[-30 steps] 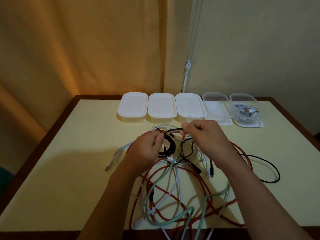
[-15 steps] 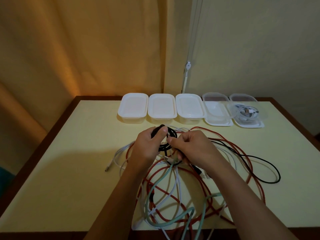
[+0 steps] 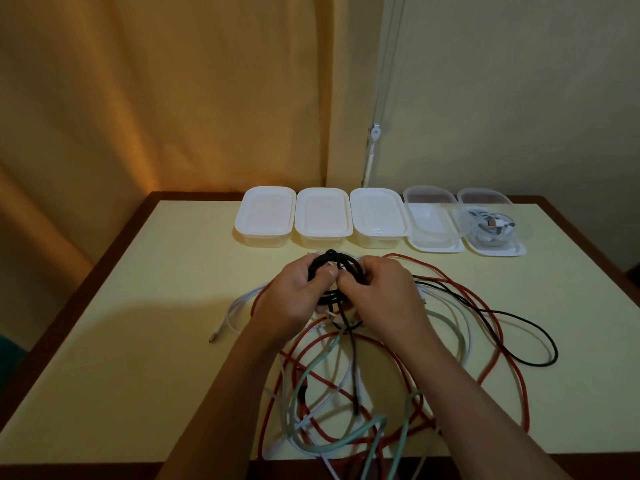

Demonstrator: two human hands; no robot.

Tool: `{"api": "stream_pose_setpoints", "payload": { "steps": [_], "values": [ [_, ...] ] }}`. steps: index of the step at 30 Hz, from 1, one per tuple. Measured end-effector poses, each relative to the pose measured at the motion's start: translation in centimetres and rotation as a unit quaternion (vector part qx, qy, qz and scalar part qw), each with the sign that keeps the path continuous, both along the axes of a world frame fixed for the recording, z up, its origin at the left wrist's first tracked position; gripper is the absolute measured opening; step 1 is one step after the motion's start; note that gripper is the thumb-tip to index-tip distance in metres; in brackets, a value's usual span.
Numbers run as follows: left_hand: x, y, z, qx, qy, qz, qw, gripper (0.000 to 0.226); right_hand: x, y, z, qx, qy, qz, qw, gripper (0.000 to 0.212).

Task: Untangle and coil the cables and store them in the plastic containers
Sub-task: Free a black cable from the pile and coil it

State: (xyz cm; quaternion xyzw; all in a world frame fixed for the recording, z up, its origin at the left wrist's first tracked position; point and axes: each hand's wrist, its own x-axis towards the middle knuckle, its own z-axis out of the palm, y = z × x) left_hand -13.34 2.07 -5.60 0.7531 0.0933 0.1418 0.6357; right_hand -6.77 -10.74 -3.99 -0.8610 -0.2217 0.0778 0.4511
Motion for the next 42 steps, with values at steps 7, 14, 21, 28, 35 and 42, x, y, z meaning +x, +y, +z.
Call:
{"api": "stream_pose_setpoints", "payload": {
  "steps": [7,14,21,28,35,42],
  "values": [
    [0.2,-0.4,-0.2,0.020,-0.007,-0.009,1.000,0.023,0.0,0.4,0.2,-0.017,0.003,-0.015,1.000,0.012],
    [0.5,-1.3,0.1,0.029,0.018,-0.019,0.999,0.020,0.3,0.5,-0.3,-0.050,-0.075,0.015,0.996,0.018],
    [0.7,-1.7,0.6,-0.001,0.012,-0.015,1.000,0.022,0.4,0.2,-0.2,0.010,-0.072,0.029,0.997,0.021],
    [-0.2,-0.3,0.7,-0.011,0.011,-0.109,0.994,0.031,1.4,-0.4,-0.2,0.071,0.043,0.066,0.994,0.022],
    [0.1,-0.4,0.0,-0.046,0.030,-0.118,0.992,0.017,1.3,-0.1,-0.8,0.070,0.000,0.019,0.997,0.019],
    [-0.5,0.1,0.4,-0.098,0.004,-0.084,0.992,0.025,2.0,-0.8,0.2,0.234,0.295,0.053,0.925,0.031]
  ]
}}
